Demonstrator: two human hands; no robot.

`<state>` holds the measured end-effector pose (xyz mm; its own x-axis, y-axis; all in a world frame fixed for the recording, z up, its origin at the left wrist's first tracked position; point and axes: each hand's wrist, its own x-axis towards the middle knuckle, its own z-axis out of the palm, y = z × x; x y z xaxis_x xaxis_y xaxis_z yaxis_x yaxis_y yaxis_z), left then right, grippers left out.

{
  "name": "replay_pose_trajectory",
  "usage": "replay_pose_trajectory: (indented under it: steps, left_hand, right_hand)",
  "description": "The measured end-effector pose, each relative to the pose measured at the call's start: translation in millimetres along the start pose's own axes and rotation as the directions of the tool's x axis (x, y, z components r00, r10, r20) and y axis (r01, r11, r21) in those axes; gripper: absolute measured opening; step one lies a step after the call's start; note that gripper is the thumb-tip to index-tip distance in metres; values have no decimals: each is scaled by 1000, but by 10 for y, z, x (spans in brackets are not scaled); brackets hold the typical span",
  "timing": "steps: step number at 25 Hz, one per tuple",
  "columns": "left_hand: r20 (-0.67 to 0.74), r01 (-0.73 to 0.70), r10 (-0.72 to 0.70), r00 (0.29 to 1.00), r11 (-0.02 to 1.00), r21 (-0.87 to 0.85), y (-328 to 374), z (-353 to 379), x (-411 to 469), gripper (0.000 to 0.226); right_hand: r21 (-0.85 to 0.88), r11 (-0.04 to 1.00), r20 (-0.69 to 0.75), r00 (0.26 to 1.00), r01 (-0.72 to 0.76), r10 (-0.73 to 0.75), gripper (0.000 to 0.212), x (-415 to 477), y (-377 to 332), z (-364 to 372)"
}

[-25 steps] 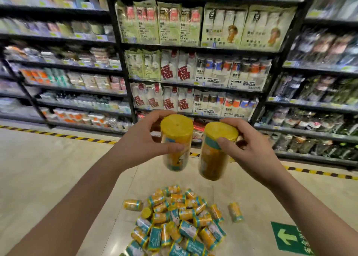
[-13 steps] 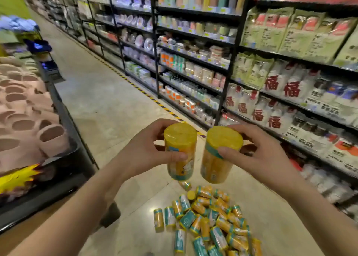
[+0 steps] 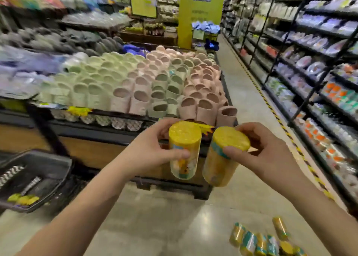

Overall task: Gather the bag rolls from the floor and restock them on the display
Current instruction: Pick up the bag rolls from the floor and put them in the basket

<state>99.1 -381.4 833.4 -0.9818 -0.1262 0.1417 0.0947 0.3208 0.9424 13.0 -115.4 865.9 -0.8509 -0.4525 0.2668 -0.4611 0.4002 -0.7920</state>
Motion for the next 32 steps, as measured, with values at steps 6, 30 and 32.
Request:
replay_pose_trajectory:
  steps: [6,30,32]
  left_hand:
    - [-304,144,-118,945,987,65,-694,-1924,-1170,70]
    - [-672,517,-374,639,856,15,-2648,-5929,-1750,63]
    - [-633,520,-381,674,853,39,-2921,-6271,-1716,64]
  right_hand:
    - [106,980,305,932,169,-193,71,520,-1002,2127]
    - [266,922,753,537,282,-381,56,2655,-2736,7063]
    - [222,937,761,553,270,-339,55,2724,-2754,7376]
